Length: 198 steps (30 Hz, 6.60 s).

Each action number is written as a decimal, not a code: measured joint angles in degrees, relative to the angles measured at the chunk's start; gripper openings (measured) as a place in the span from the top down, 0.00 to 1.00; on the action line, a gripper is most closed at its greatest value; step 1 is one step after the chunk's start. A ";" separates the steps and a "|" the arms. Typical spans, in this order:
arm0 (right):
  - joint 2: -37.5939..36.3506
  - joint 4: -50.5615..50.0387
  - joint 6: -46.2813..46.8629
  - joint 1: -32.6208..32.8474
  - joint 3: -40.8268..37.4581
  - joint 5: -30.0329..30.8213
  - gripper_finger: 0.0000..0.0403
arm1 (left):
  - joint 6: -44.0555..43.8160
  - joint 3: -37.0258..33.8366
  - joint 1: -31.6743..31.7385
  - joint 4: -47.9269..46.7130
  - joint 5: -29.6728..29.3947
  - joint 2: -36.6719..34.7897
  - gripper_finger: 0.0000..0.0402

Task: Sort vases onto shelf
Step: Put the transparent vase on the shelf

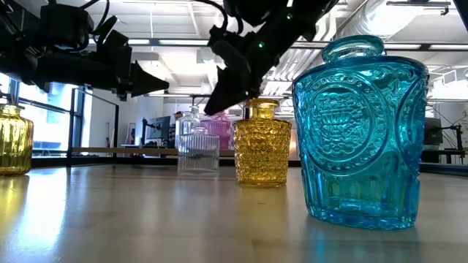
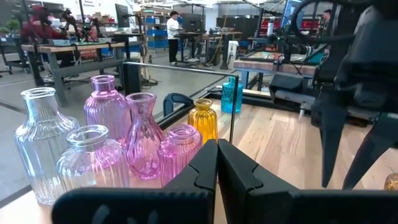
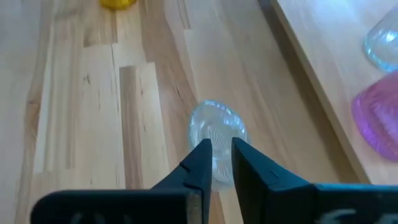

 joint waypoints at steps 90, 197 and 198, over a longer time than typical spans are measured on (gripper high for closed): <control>19.00 5.12 -13.61 -9.98 28.06 -2.62 0.72 | 0.93 0.00 -0.04 -21.31 -6.73 -21.26 0.99; 15.96 -13.13 -15.02 -14.17 28.87 -4.32 0.97 | 0.00 0.00 -0.07 -21.97 -6.40 -21.22 0.99; 15.96 -13.16 -15.02 -14.19 28.85 -4.32 0.97 | 0.00 0.00 -0.07 -21.97 -6.40 -21.22 0.99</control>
